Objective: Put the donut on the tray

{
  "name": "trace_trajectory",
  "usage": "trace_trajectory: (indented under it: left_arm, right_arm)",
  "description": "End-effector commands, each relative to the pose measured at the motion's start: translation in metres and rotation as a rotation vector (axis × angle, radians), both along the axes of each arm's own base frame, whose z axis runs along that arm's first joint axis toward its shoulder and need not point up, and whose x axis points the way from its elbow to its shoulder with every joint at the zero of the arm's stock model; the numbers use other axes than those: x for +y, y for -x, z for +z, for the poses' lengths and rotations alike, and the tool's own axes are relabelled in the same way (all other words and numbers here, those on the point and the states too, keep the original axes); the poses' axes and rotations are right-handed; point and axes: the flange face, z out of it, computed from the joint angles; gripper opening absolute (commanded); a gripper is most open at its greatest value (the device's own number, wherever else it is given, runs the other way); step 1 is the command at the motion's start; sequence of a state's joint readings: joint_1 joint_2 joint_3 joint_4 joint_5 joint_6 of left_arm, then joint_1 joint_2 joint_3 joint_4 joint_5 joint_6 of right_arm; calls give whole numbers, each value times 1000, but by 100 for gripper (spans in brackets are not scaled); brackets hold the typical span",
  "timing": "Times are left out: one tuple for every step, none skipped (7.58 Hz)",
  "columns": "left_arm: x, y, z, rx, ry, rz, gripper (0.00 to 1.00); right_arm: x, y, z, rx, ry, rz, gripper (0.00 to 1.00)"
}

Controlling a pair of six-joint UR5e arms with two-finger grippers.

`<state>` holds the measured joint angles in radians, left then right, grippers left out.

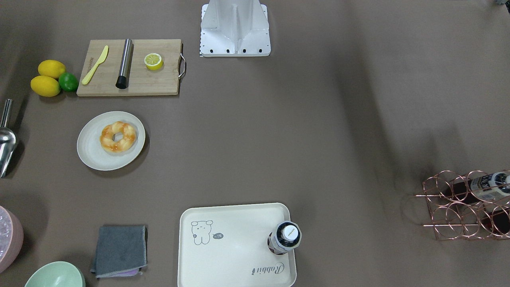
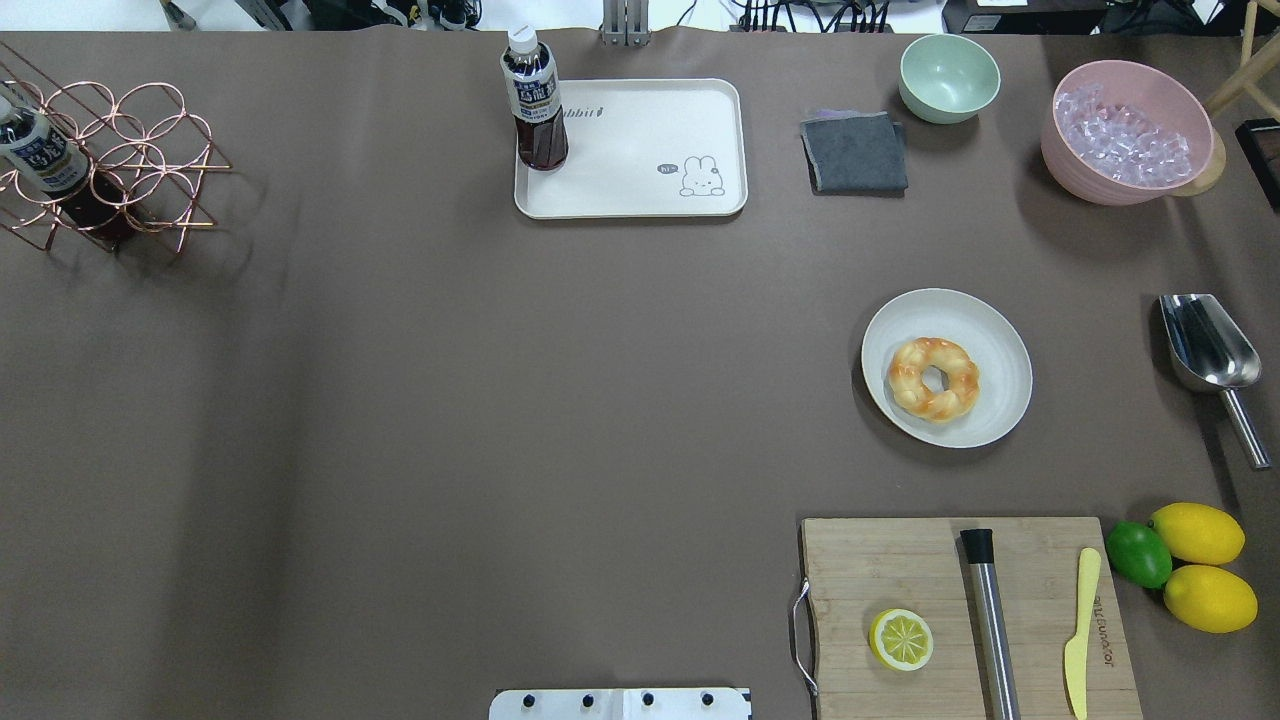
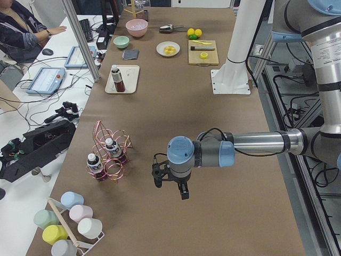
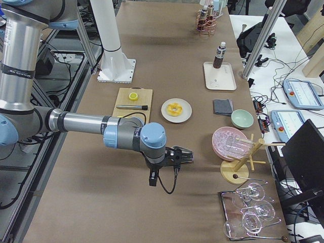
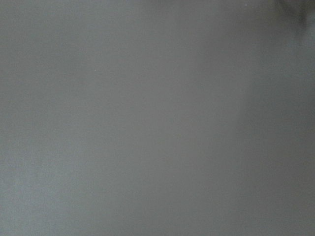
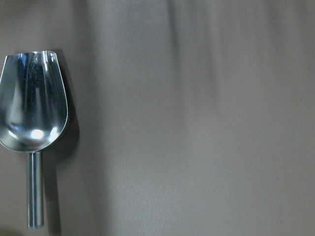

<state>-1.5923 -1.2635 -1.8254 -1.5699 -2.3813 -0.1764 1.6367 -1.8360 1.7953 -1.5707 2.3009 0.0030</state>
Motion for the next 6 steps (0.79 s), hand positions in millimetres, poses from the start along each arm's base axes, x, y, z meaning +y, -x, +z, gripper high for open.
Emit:
trace_trajectory:
  left_arm:
    - [0,0,-1,-1,-2,-1,99]
    - [0,0,-1,-1,-3,0,99]
    - [0,0,-1,1,-1,0,99]
    - [0,0,-1,1,-1,0,99]
    - [0,0,-1,1,-1,0,99]
    - [0,0,-1,1,0,-1,99]
  right_arm:
    - [5,0,3,-1,6,-1,100]
    - [5,0,3,-1,7,-1,100]
    - [5,0,3,-1,8,-1,100]
    - [6,1,-2,-1,-2,0,100]
    - [7,0,-4,8,-5,1,100]
    - [7,0,-4,9,0,5,100]
